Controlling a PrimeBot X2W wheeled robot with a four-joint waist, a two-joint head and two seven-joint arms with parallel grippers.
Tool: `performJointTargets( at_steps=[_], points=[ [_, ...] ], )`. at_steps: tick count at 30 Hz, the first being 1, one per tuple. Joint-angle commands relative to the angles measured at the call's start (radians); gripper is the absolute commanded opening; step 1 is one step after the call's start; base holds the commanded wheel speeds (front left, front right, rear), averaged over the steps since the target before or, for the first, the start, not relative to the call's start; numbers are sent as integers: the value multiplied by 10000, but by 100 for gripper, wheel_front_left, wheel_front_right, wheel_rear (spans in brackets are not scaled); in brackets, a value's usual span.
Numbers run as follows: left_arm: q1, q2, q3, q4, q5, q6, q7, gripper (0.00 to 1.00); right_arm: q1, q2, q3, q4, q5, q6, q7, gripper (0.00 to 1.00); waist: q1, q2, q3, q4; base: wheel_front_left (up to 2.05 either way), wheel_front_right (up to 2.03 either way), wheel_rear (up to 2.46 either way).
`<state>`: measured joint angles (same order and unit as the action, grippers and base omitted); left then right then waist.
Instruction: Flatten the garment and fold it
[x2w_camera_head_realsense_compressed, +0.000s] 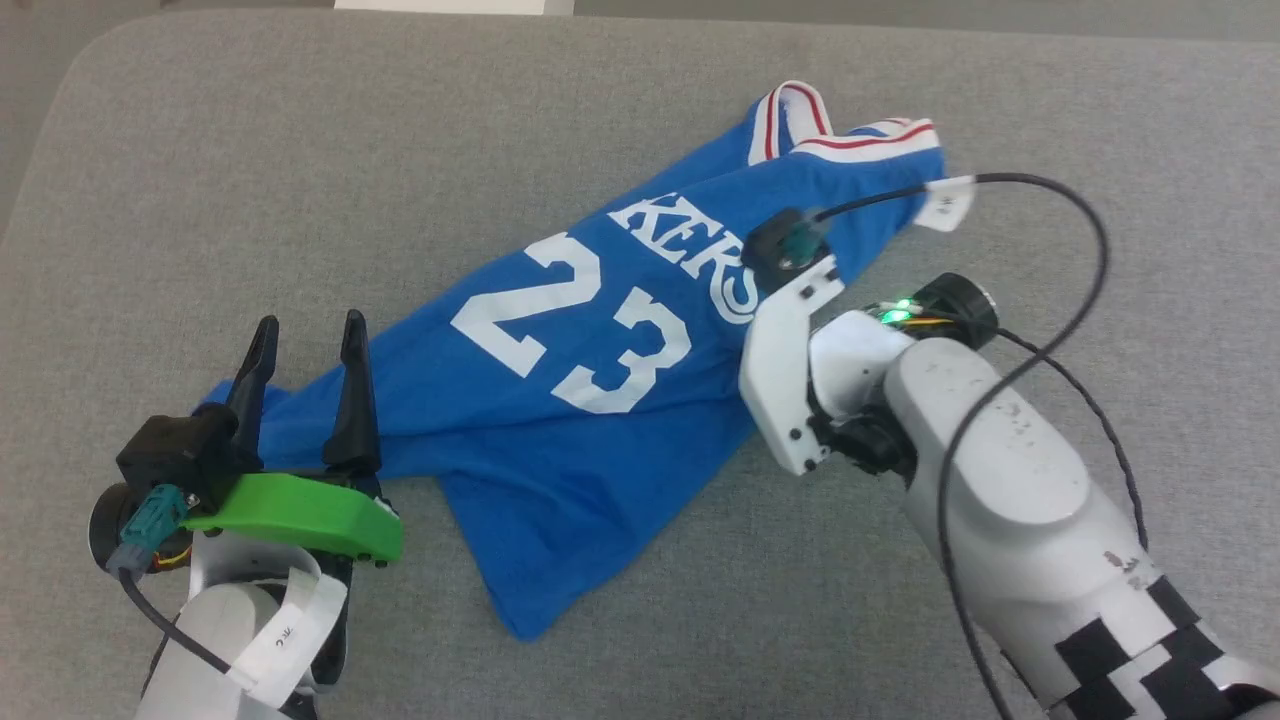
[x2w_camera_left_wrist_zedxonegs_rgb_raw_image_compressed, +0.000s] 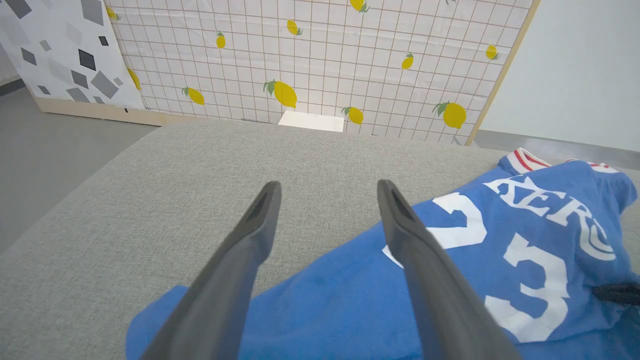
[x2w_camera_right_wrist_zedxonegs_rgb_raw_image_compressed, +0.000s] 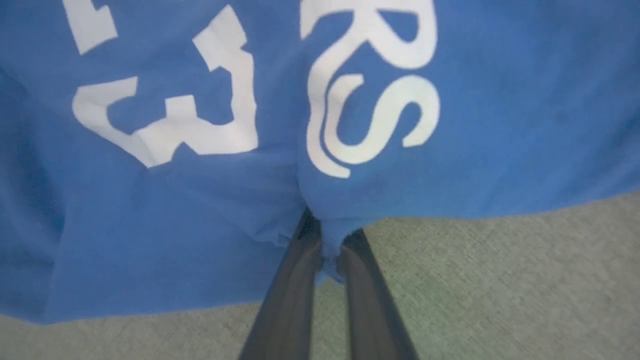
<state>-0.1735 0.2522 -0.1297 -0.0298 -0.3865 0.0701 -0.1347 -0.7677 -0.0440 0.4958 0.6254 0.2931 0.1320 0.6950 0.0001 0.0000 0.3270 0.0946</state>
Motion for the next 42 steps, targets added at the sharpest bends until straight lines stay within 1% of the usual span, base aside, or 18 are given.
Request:
performJointTargets(
  at_steps=[1, 4, 8, 10, 13, 16, 19, 21, 23, 26, 27, 30, 32, 34, 36, 38, 42],
  points=[
    [-30, 81, 34, -26, 142, 15, -4, 100, 96, -62, -270, 16, 92, -13, -307, 0, -1, 0, -145, -145, 0, 0, 0],
    [6, 115, 21, -81, 133, 36, 48, 100, 183, -108, -1013, -344, 249, -13, -934, 0, -1, 0, -282, -264, 0, 0, 0],
    [99, 158, 39, -140, 97, 84, 102, 100, 518, -487, -2107, -1251, 228, -13, -1464, 0, -1, 0, -497, -451, 0, 0, 0],
    [145, 153, 19, -166, 80, 105, 138, 100, 929, -793, -2680, -1804, 149, -13, -1445, 0, -1, 0, -613, -504, 0, 0, 0],
    [189, 136, -12, -173, 27, 115, 176, 100, 1993, -1322, -3874, -2755, -120, -13, -1123, 0, -1, 0, -772, -543, 0, 0, 0],
    [236, 131, -31, -189, -5, 139, 211, 100, 3299, -1529, -5134, -3701, -448, -13, -553, 0, -1, 0, -867, -587, 0, 0, 0],
    [279, 109, -71, -169, -54, 138, 226, 100, 4802, -1320, -6292, -4561, -771, -13, 205, 0, -1, 0, -967, -608, 0, 0, 0],
    [274, 83, -116, -144, -74, 134, 236, 100, 5601, -1057, -6848, -4922, -909, -13, 666, 0, -1, 0, -999, -608, 0, 0, 0],
    [283, 54, -162, -97, -111, 120, 249, 100, 6220, -766, -7201, -5085, -962, -13, 1093, 0, -1, 0, -1067, -624, 0, 0, 0],
    [291, 27, -220, -28, -157, 102, 276, 100, 6686, -478, -7412, -5187, -914, -13, 1417, 0, -1, 0, -1147, -654, 0, 0, 0],
    [318, 30, -265, 34, -192, 90, 311, 100, 6653, -308, -7537, -5437, -838, -13, 899, 100, -1, 0, -1227, -698, 0, 0, 0],
    [347, 41, -296, 89, -214, 95, 350, 100, 6321, -200, -7772, -5783, -446, -13, -169, 100, -1, 0, -1347, -743, 0, 0, 0],
    [354, 53, -317, 108, -229, 102, 386, 100, 6053, -149, -7987, -6102, -85, -13, -1129, 100, -1, 0, -1424, -774, 0, 0, 0],
    [370, 59, -339, 115, -240, 109, 416, 100, 5901, -127, -8190, -6332, 21, -13, -1966, 100, -1, 0, -1490, -798, 0, 0, 0],
    [398, 65, -365, 115, -255, 113, 438, 100, 5758, -103, -8507, -6494, 121, -13, -3063, 100, -1, 0, -1562, -827, 0, 0, 0],
    [429, 60, -403, 129, -266, 112, 454, 100, 5717, -87, -8787, -6511, 123, -13, -3991, 100, -1, 0, -1640, -857, 0, 0, 0],
    [453, 6, -502, 154, -323, 105, 522, 100, 5799, -70, -9166, -6267, 86, -13, -5471, 100, -1, 0, -1700, -940, 0, 0, 0]
  ],
)
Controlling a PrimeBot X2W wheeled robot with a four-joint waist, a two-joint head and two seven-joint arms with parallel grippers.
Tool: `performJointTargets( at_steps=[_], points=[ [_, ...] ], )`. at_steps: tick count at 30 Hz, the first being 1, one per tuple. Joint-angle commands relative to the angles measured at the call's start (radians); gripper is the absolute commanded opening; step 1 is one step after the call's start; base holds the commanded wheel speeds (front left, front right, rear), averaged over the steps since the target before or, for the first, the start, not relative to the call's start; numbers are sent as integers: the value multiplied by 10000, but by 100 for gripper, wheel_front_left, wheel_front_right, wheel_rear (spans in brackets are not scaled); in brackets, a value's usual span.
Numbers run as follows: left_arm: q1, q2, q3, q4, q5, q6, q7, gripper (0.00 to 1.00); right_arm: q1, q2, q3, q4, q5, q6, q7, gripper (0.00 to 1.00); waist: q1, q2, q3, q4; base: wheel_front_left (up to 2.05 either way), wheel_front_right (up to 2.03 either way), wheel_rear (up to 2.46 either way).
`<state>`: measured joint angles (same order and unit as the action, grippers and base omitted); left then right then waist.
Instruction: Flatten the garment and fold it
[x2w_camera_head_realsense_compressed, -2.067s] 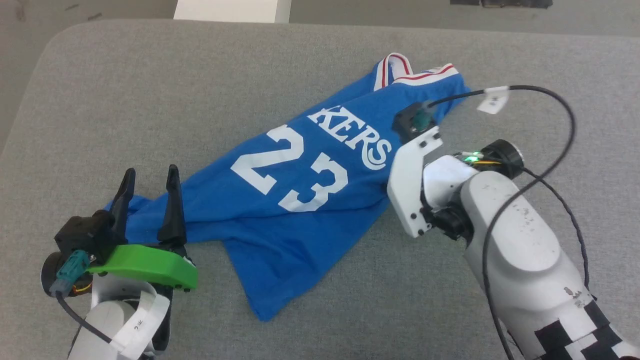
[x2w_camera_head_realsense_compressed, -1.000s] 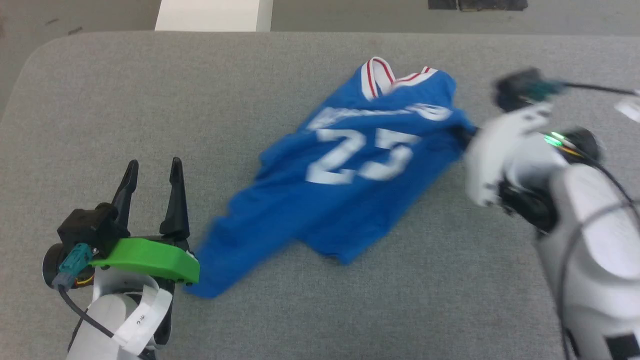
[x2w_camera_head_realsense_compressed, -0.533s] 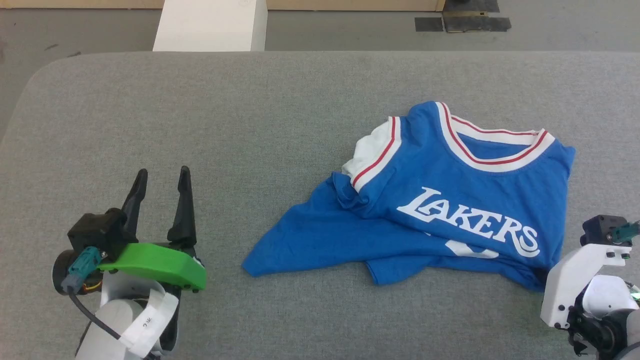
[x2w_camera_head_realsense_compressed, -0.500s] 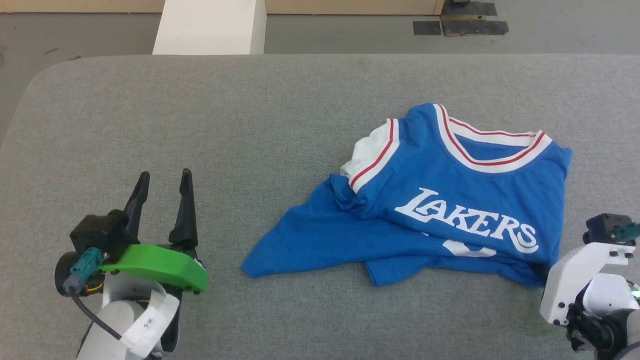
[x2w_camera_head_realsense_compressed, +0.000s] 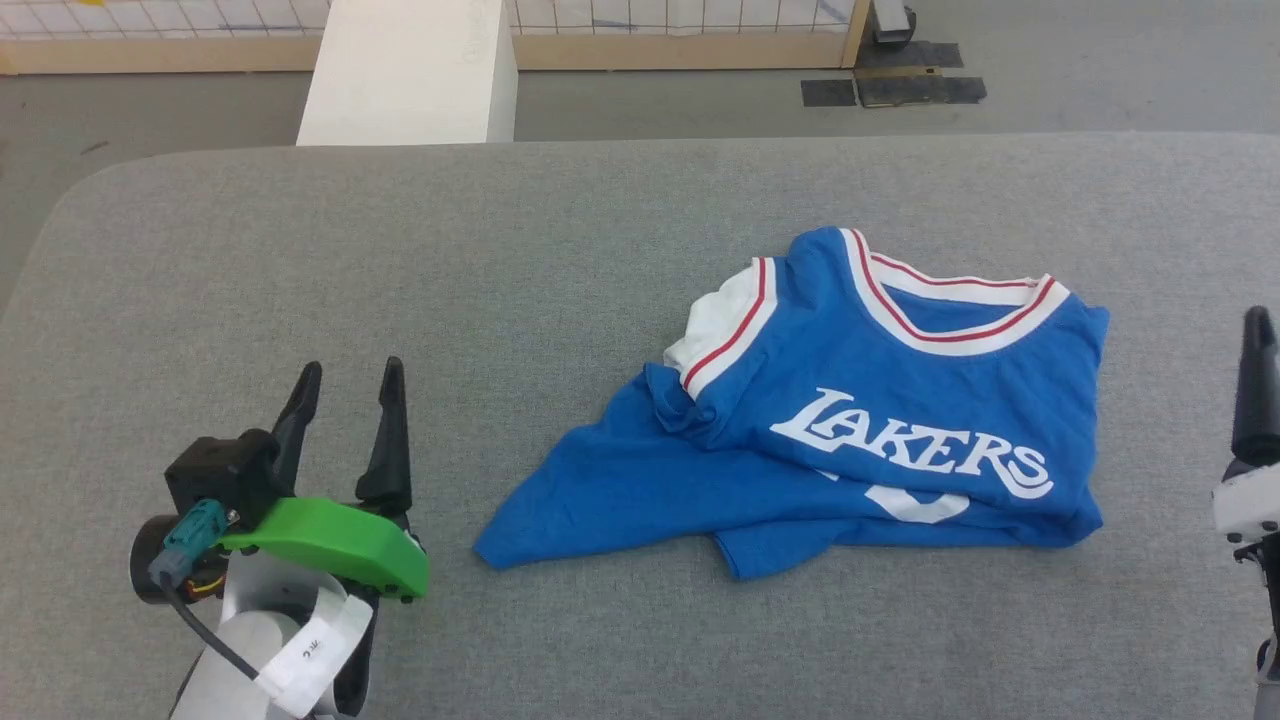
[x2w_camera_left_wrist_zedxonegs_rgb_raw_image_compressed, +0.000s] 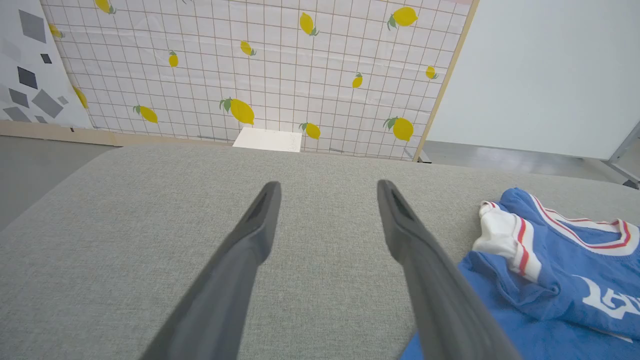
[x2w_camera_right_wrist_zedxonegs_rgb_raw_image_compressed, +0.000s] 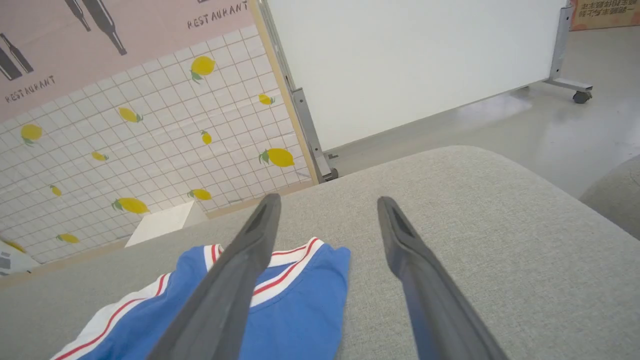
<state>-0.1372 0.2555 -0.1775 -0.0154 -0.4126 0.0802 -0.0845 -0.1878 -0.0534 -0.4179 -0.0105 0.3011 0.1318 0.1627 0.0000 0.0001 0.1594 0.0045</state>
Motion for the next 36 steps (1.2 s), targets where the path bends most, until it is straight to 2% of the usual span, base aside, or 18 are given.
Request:
performJointTargets(
  at_steps=[1, 7, 14, 17, 22, 28, 31, 36],
  points=[
    [79, -47, -52, 20, -86, -6, 44, 100, 22, 26, -71, 217, 32, -11, -382, 100, 0, -1, -26, -67, 0, 0, 0],
    [-583, -359, -413, 348, -320, -135, 571, 100, -11, 29, -12, 990, 116, -11, -1144, 100, 0, -1, 136, -296, 0, 0, 0],
    [-3103, -839, -1152, 1760, -572, -518, 2329, 100, -527, 30, 671, 1418, 140, -11, -1338, 100, 0, -1, 795, -768, 0, 0, 0],
    [-4414, -1097, -1457, 2617, -751, -687, 3453, 100, -742, 31, 929, 1576, 140, -11, -1383, 100, 0, -1, 1147, -989, 0, 0, 0],
    [-6686, -1501, -2096, 4267, -1062, -859, 6110, 100, -997, 31, 1234, 1824, 155, -11, -1556, 100, 0, -1, 1720, -1340, 0, 0, 0],
    [-8408, -1680, -2819, 5848, -1003, -595, 9019, 100, -1215, 31, 1595, 2249, 280, -11, -1837, 100, 0, -1, 2230, -1819, 0, 0, 0],
    [-8830, -1677, -3224, 6359, -845, -600, 10074, 100, -1286, 31, 1725, 2435, 364, -11, -2014, 100, 0, -1, 2418, -2000, 0, 0, 0],
    [-9098, -1588, -3858, 6838, -480, -744, 11007, 100, -1375, 31, 1815, 2677, 450, -11, -2243, 100, 0, -1, 2615, -2136, 0, 0, 0]
  ],
)
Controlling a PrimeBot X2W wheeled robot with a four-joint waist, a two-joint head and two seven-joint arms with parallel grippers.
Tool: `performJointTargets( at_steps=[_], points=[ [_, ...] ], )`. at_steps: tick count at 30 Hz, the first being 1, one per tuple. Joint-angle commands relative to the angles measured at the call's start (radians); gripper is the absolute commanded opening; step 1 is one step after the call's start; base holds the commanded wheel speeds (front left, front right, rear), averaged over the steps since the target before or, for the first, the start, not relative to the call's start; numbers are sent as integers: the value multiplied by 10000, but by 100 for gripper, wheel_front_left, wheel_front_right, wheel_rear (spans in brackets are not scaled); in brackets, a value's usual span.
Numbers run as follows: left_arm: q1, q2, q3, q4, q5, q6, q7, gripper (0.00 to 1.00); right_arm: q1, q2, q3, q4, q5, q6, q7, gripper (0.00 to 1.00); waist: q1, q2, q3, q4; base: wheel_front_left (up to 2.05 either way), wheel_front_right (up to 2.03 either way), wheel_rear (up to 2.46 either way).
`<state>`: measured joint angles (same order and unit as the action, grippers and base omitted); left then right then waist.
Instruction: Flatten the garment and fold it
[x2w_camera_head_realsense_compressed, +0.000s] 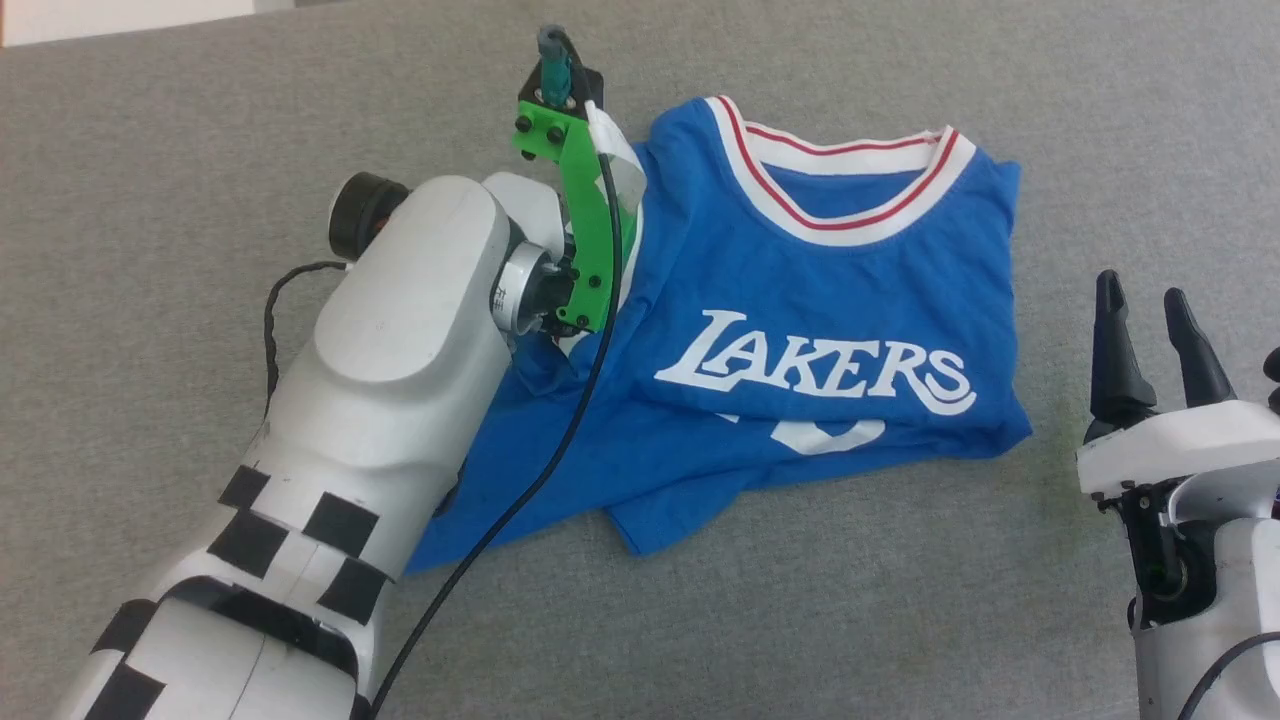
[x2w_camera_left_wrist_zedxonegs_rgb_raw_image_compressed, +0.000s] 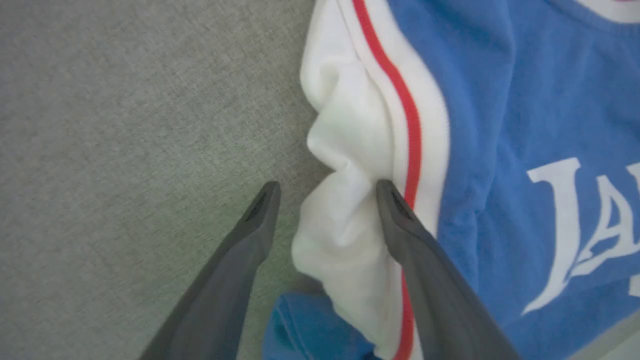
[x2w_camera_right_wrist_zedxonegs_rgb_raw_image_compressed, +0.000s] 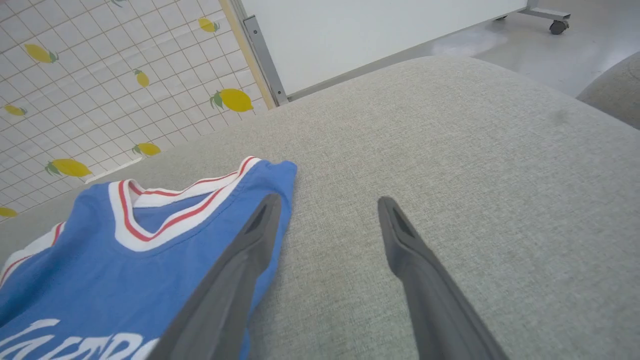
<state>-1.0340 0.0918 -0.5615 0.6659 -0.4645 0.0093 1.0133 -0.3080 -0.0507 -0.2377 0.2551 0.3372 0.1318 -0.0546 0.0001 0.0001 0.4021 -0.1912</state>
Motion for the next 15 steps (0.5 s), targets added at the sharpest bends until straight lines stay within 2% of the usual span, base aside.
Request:
performJointTargets(
  at_steps=[1, 2, 3, 4, 5, 10, 15],
  points=[
    [-117, 47, -114, 84, 77, -72, 111, 100, -192, 4, 22, 66, 99, -11, -116, 100, -1, -1, 217, -190, 0, 0, 0],
    [-88, 51, -209, 158, 109, -106, 228, 100, -206, 4, 26, 99, 105, -11, -151, 100, -1, -1, 234, -191, 0, 0, 0],
    [-31, 30, -234, 210, 54, -128, 314, 51, -220, 4, 37, 138, 118, -11, -193, 100, -1, -1, 256, -189, 0, 0, 0],
    [-12, 14, -253, 187, 35, -161, 263, 13, -234, 4, 42, 168, 118, -11, -225, 100, -1, -1, 277, -181, 0, 0, 0],
    [3, -7, -268, 161, 10, -197, 183, 0, -247, 4, 41, 214, 110, -11, -241, 100, -1, -1, 294, -141, 0, 0, 0],
    [-93, -27, -143, -49, -59, -284, -657, 0, -262, 5, 20, 389, 24, -11, -325, 100, -1, -1, 161, 148, 0, 0, 0],
    [-144, -18, 626, -490, -495, -108, -2105, 0, -196, 5, 4, 490, -102, -11, -311, 100, -1, -1, -258, 622, 0, 0, 0]
  ],
)
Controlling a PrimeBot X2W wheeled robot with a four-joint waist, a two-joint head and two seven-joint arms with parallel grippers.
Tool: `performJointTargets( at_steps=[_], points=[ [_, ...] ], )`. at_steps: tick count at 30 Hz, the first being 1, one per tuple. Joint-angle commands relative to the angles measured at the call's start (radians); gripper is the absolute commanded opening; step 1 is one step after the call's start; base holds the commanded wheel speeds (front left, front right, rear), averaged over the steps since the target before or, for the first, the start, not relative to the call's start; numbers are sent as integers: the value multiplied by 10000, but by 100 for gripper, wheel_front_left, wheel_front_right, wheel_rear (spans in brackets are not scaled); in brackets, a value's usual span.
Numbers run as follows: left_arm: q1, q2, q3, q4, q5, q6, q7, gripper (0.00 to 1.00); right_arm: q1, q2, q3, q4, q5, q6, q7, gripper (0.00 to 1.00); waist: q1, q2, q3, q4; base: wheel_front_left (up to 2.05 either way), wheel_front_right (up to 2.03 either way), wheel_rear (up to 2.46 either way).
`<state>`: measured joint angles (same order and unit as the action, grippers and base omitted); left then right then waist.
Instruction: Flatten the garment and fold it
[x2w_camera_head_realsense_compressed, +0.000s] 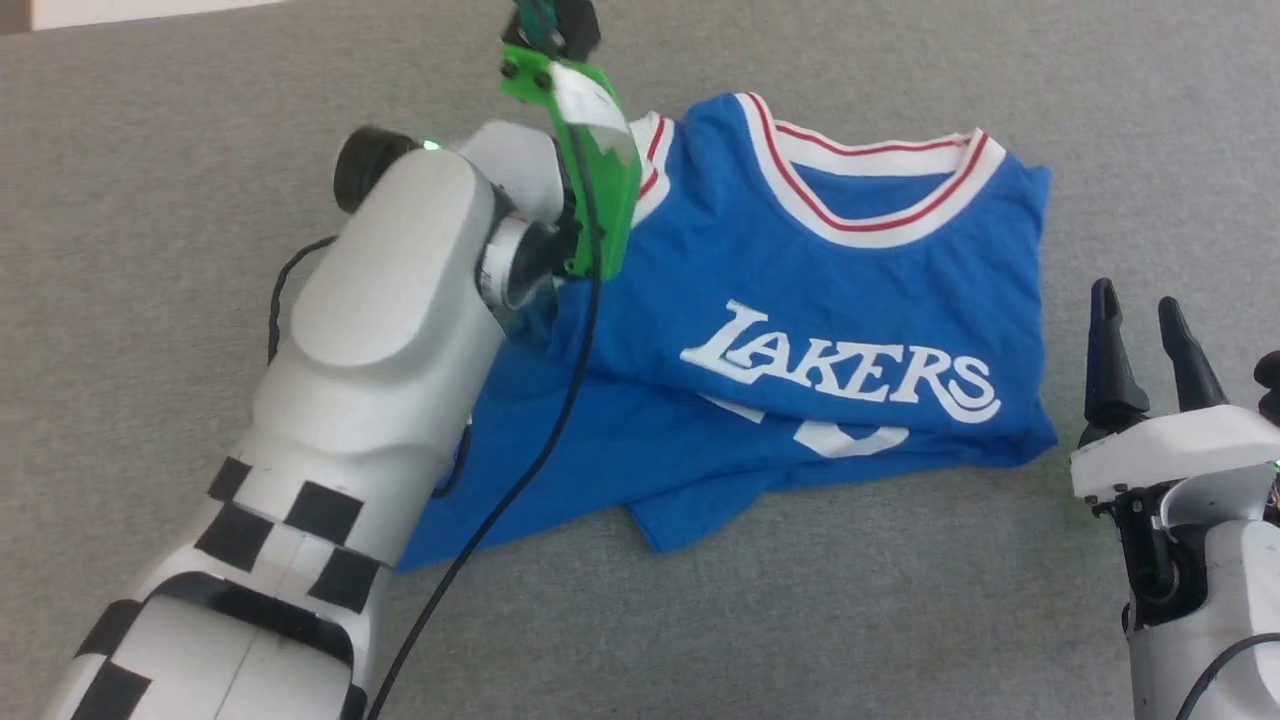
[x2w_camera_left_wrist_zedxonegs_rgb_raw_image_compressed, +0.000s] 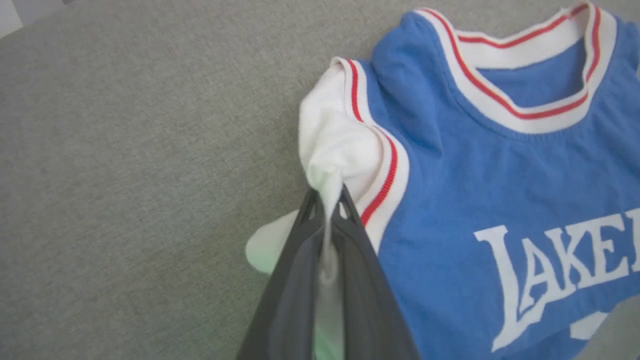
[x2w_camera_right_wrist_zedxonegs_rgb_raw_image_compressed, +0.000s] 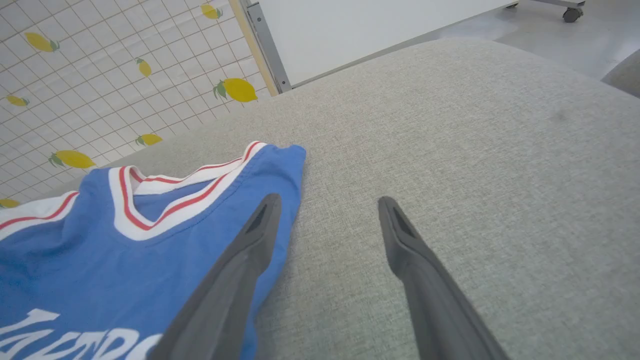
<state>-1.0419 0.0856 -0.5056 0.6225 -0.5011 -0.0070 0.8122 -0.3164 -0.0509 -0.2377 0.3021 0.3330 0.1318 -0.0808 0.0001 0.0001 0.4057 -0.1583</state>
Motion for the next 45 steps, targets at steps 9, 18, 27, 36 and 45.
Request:
performJointTargets(
  at_steps=[9, 18, 27, 36, 45],
  points=[
    [1188, 1280, 1685, -2127, -746, 711, -1694, 0, 215, 7, -49, 94, -282, -11, 144, 100, -1, -1, -1243, 1449, 0, 0, 0],
    [5528, 2728, 2982, -4576, -1330, 2081, -1358, 0, 472, 7, 59, 214, -264, -11, 209, 100, -1, -1, -1686, 1889, 0, 0, 0],
    [8857, 2475, 3801, -5443, -2171, 2987, -1472, 0, 450, 7, 290, 132, -229, -11, 282, 100, -1, -1, -1688, 1762, 0, 0, 0],
    [9211, 2165, 4913, -6483, -2033, 2677, -4327, 100, 299, 7, 448, 36, -312, -11, 401, 100, -1, -1, -1803, 1669, 0, 0, 0],
    [9725, 2006, 5030, -6858, -707, 1769, -8334, 100, -189, 7, 643, -73, -643, -11, 1379, 100, -1, -1, -1793, 1739, 0, 0, 0]
  ],
)
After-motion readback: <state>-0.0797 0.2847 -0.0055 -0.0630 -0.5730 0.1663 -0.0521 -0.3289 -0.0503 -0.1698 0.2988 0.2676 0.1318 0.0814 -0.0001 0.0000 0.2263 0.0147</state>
